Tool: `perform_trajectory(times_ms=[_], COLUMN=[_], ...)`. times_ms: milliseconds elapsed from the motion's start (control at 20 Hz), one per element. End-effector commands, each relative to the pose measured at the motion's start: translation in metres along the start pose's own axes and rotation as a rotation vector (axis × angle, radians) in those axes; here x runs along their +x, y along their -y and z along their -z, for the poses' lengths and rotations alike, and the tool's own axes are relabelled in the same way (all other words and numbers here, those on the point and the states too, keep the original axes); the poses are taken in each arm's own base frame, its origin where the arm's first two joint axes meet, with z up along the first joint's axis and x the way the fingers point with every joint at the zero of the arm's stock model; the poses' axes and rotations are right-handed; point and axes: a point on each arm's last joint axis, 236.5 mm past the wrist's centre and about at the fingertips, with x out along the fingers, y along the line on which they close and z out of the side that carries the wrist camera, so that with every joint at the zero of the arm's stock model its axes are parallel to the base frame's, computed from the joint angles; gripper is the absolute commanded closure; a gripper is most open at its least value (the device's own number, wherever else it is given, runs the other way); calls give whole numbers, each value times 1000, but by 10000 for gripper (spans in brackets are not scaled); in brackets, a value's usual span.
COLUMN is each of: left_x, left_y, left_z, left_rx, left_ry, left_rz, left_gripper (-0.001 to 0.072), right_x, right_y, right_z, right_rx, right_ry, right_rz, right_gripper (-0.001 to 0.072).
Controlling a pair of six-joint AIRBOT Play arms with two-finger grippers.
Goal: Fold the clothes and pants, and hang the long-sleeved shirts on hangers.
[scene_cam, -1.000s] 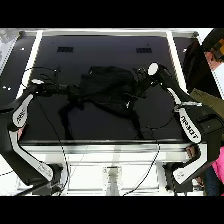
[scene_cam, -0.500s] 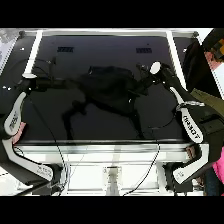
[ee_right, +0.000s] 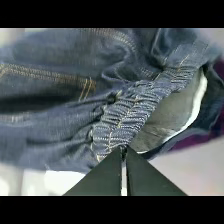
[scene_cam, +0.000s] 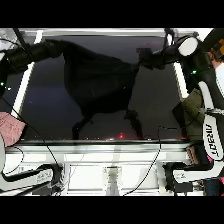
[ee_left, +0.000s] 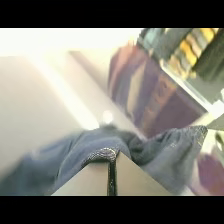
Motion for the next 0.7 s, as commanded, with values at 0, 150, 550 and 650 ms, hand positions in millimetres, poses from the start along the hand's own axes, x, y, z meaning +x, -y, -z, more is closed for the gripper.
perform_trajectory(times_ms=[0, 150, 550, 650], left_x=[-10, -3, 40, 41], left_y=[20, 16, -21, -10], left_z=[-54, -46, -69, -102], left_rx=[45, -21, -61, -13], left_ry=[132, 115, 232, 288], left_rz=[-46, -36, -132, -106], left_gripper=[700, 700, 702, 702], right_x=[-34, -40, -58, -66], right_y=[-17, -26, -79, -79], right_z=[-33, -49, -170, -185], right_rx=[-45, -26, 77, 144], right_ry=[122, 185, 797, 881], right_rz=[-10, -38, -279, -332], right_gripper=[681, 681, 682, 683])
